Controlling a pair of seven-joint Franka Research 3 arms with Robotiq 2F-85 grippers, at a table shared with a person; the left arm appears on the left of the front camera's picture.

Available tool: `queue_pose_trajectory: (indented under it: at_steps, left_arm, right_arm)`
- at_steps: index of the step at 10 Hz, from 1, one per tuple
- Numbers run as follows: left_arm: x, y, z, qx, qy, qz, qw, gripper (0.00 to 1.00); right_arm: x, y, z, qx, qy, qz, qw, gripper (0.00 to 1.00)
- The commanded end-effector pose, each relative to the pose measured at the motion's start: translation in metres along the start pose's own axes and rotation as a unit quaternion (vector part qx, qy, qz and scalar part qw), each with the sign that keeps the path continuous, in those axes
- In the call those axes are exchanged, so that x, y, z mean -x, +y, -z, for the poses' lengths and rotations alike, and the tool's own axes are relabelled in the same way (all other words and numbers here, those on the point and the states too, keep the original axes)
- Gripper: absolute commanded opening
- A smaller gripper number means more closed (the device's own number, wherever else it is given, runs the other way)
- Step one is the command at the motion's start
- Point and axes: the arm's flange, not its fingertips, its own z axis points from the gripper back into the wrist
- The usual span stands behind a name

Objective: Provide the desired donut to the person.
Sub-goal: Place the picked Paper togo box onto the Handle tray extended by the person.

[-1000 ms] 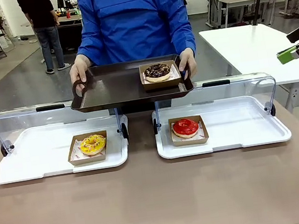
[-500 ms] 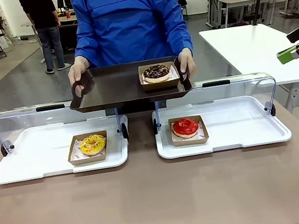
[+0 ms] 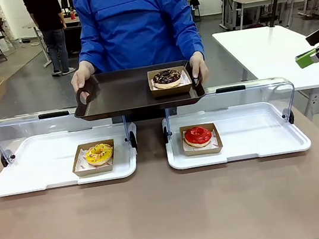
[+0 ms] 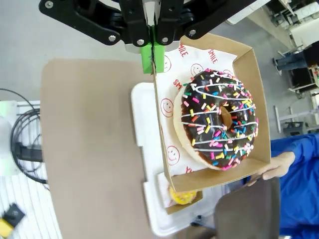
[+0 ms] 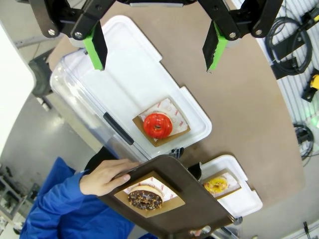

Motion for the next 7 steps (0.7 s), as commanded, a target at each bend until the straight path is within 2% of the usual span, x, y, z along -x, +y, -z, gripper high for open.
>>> queue_pose_trajectory:
  at_steps: [1, 3, 5, 7]
  left_arm:
    - [-0.034, 0.090, -0.005, 0.035, -0.011, -0.020, 0.999, 0.01]
    - [-0.086, 0.159, 0.030, 0.076, -0.033, -0.030, 0.996, 0.01]
    - [-0.135, 0.195, 0.076, 0.101, -0.038, -0.057, 0.992, 0.01]
    - [-0.160, 0.215, 0.143, 0.094, -0.048, -0.071, 0.992, 0.01]
  right_arm:
    - [0.001, 0.001, 0.002, 0.004, 0.006, 0.006, 1.000, 1.00]
    - [0.001, 0.001, 0.002, 0.004, 0.006, 0.006, 1.000, 1.00]
    - [0.001, 0.001, 0.002, 0.004, 0.006, 0.006, 1.000, 1.00]
    - [0.001, 0.001, 0.002, 0.004, 0.006, 0.006, 1.000, 1.00]
